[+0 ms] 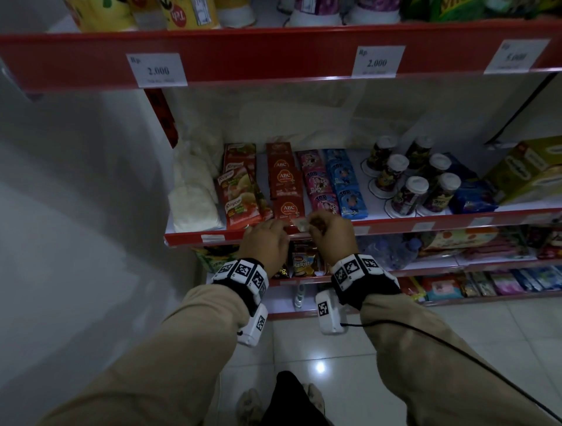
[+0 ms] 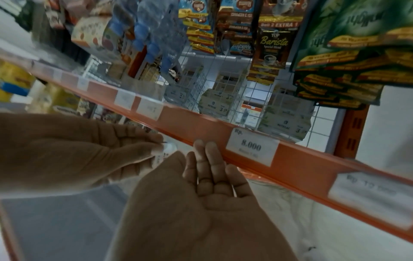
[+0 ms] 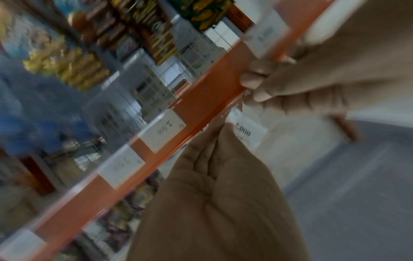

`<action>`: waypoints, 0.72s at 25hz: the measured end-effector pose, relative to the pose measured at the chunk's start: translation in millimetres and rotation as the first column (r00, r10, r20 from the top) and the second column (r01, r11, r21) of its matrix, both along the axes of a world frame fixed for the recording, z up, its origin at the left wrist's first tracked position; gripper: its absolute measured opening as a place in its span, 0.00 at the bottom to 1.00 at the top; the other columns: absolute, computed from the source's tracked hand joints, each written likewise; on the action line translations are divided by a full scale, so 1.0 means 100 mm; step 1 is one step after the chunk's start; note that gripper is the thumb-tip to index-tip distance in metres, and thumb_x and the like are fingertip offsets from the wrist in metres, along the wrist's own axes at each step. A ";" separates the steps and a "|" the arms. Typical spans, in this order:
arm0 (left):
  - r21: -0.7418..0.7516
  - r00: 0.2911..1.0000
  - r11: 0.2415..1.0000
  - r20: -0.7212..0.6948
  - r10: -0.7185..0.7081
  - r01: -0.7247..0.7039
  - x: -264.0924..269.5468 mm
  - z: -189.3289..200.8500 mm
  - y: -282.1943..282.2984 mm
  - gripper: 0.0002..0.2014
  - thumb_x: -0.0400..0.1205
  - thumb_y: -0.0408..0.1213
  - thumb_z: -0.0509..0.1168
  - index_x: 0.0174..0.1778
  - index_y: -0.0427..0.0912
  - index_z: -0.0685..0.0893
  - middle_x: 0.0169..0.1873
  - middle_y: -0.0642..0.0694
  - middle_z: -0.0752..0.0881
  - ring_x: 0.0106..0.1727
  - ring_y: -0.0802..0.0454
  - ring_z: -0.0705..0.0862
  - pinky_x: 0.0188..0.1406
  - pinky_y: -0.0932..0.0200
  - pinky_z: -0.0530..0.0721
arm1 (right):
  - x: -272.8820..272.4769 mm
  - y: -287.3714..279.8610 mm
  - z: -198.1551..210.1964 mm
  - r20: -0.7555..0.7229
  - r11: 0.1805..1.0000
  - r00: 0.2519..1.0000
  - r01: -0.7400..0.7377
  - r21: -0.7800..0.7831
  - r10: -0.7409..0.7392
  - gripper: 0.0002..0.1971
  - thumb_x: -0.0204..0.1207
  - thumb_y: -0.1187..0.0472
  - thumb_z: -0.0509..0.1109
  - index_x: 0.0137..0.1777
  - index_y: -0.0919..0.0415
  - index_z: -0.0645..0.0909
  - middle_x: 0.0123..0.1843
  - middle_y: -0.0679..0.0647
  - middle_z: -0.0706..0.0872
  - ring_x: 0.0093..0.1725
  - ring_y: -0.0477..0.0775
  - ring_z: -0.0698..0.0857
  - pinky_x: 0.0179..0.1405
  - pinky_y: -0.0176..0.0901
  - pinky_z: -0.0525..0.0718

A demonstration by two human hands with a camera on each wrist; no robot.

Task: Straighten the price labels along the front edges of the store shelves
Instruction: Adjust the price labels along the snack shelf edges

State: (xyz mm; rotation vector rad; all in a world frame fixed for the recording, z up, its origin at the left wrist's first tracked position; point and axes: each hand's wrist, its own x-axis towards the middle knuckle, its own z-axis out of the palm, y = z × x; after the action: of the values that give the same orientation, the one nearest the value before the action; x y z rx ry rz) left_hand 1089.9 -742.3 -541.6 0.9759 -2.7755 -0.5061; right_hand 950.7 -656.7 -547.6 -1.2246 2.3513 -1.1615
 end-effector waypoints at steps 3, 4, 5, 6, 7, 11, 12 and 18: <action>0.087 0.996 0.996 -0.080 0.030 -0.023 0.00 -0.01 -0.01 0.16 0.85 0.47 0.56 0.65 0.46 0.78 0.55 0.48 0.85 0.58 0.45 0.81 0.61 0.47 0.74 | 0.03 0.00 -0.02 0.248 0.997 0.968 0.048 -0.060 -0.032 0.10 0.69 0.70 0.76 0.49 0.59 0.83 0.41 0.53 0.88 0.42 0.52 0.88 0.43 0.46 0.88; 0.112 0.994 0.993 -0.107 0.035 -0.023 -0.01 -0.02 -0.02 0.16 0.85 0.48 0.56 0.63 0.45 0.79 0.54 0.47 0.86 0.56 0.44 0.82 0.59 0.46 0.76 | 0.05 0.01 -0.03 0.314 0.997 0.949 0.040 -0.071 -0.015 0.11 0.69 0.71 0.76 0.49 0.58 0.82 0.43 0.56 0.89 0.43 0.53 0.89 0.42 0.45 0.88; 0.131 0.991 0.991 -0.131 0.039 -0.022 -0.01 -0.02 -0.02 0.16 0.85 0.49 0.57 0.61 0.45 0.80 0.53 0.46 0.86 0.54 0.44 0.83 0.57 0.45 0.78 | 0.08 0.01 -0.04 0.372 0.996 0.928 0.035 -0.081 -0.002 0.12 0.69 0.71 0.76 0.49 0.58 0.82 0.44 0.59 0.89 0.42 0.54 0.89 0.41 0.43 0.88; 0.142 0.988 0.990 -0.147 0.043 -0.022 -0.01 -0.03 -0.03 0.15 0.85 0.49 0.58 0.60 0.44 0.81 0.53 0.45 0.86 0.53 0.44 0.83 0.56 0.45 0.79 | 0.10 0.02 -0.05 0.416 0.995 0.910 0.034 -0.090 0.006 0.12 0.69 0.71 0.76 0.48 0.57 0.81 0.44 0.61 0.89 0.41 0.53 0.89 0.40 0.43 0.88; 0.145 0.987 0.989 -0.156 0.045 -0.022 -0.01 -0.03 -0.03 0.14 0.85 0.48 0.59 0.58 0.44 0.81 0.52 0.44 0.86 0.53 0.43 0.83 0.55 0.44 0.80 | 0.12 0.03 -0.06 0.447 0.995 0.895 0.035 -0.098 0.013 0.12 0.69 0.71 0.76 0.48 0.58 0.81 0.44 0.61 0.89 0.41 0.54 0.89 0.41 0.45 0.88; 0.156 0.982 0.988 -0.185 0.045 -0.015 0.01 -0.04 -0.04 0.10 0.84 0.43 0.62 0.51 0.41 0.83 0.49 0.42 0.84 0.53 0.40 0.81 0.53 0.45 0.79 | 0.16 0.07 -0.09 0.376 0.995 0.925 -0.027 -0.099 0.062 0.13 0.72 0.68 0.74 0.55 0.59 0.81 0.44 0.59 0.88 0.43 0.57 0.89 0.45 0.53 0.89; 0.157 0.981 0.987 -0.187 0.044 -0.015 0.02 -0.03 -0.04 0.09 0.83 0.42 0.63 0.50 0.41 0.83 0.49 0.42 0.85 0.52 0.40 0.81 0.53 0.45 0.79 | 0.15 0.08 -0.08 0.301 0.994 0.951 -0.048 -0.100 0.076 0.13 0.74 0.66 0.73 0.57 0.57 0.81 0.44 0.56 0.88 0.42 0.54 0.88 0.42 0.47 0.88; 0.156 0.978 0.987 -0.195 0.079 -0.048 0.04 0.03 -0.03 0.08 0.81 0.44 0.67 0.46 0.43 0.86 0.44 0.46 0.88 0.45 0.46 0.84 0.49 0.48 0.82 | -0.06 0.08 0.07 -0.040 0.980 0.980 -0.196 0.042 0.197 0.04 0.76 0.61 0.71 0.50 0.57 0.85 0.42 0.52 0.90 0.39 0.48 0.85 0.41 0.42 0.85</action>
State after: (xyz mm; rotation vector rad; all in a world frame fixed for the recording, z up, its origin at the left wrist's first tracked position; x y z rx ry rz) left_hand 1093.9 -745.5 -538.4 0.9807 -2.5491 -0.7691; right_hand 945.0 -648.9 -540.3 -1.4446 2.2114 -1.0311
